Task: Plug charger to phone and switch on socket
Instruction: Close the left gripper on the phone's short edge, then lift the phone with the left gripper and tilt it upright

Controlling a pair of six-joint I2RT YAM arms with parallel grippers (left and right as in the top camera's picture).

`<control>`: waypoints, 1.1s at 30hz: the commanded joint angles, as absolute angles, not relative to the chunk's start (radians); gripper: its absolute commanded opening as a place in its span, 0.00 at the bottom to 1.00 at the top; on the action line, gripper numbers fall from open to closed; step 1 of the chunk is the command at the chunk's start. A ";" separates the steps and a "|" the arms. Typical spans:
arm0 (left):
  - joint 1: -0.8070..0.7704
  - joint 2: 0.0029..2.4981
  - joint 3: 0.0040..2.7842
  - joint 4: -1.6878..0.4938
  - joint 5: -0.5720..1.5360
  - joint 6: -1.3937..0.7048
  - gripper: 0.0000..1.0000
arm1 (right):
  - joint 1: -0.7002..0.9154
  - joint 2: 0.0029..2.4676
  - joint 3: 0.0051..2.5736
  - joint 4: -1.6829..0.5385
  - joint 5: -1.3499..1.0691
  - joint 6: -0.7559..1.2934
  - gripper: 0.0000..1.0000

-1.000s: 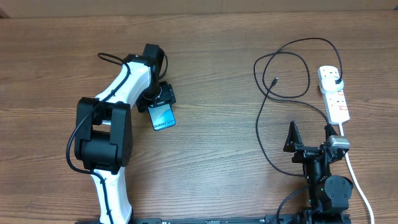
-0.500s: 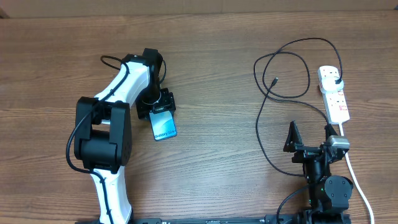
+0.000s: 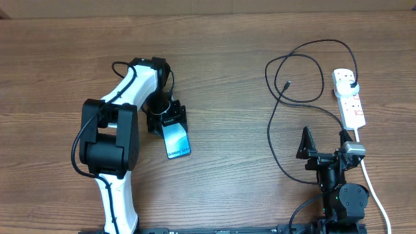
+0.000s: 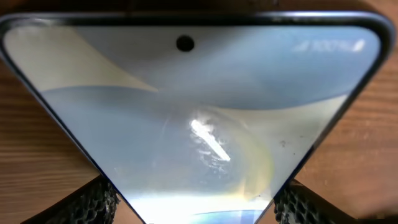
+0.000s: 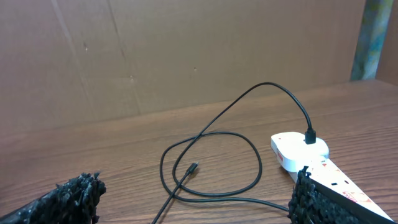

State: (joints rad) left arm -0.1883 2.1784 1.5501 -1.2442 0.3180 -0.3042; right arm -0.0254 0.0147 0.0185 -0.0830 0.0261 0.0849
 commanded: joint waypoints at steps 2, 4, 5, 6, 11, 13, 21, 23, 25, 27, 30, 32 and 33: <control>-0.190 2.205 1.573 -1.240 0.390 -0.239 0.63 | -0.022 0.003 0.007 -0.080 0.024 0.080 1.00; -0.190 2.205 1.573 -1.219 0.368 -0.239 0.63 | -0.022 0.003 0.007 -0.080 0.024 0.081 1.00; -0.190 2.205 1.573 -1.203 0.350 -0.241 0.63 | -0.022 0.003 0.008 -0.080 0.024 0.080 1.00; -0.190 2.205 1.573 -1.187 0.329 -0.245 0.64 | -0.022 0.003 0.007 -0.080 0.024 0.081 1.00; -0.191 2.205 1.573 -1.118 0.122 -0.362 0.67 | -0.022 0.003 0.008 -0.080 0.024 0.080 1.00; -0.191 2.205 1.573 -1.095 0.026 -0.417 0.69 | -0.022 0.003 0.007 -0.080 0.024 0.081 1.00; -0.192 2.205 1.547 -0.982 -0.052 -0.467 0.73 | -0.022 0.003 0.007 -0.080 0.024 0.081 1.00; -0.193 2.205 1.519 -0.954 -0.047 -0.485 0.76 | -0.022 0.003 0.007 -0.080 0.024 0.081 1.00; -0.197 2.205 1.477 -0.920 -0.023 -0.487 0.80 | -0.022 0.003 0.007 -0.080 0.024 0.080 1.00; -0.200 2.205 1.441 -0.899 -0.007 -0.487 0.83 | -0.022 0.003 0.008 -0.080 0.024 0.080 1.00; -0.204 2.205 1.410 -0.896 -0.007 -0.487 1.00 | -0.022 0.003 0.008 -0.080 0.024 0.081 1.00; -0.204 2.205 1.399 -0.900 -0.007 -0.487 1.00 | -0.022 0.003 0.007 -0.080 0.024 0.080 1.00; -0.204 2.205 1.397 -0.905 -0.006 -0.487 1.00 | -0.022 0.003 0.007 -0.080 0.024 0.081 1.00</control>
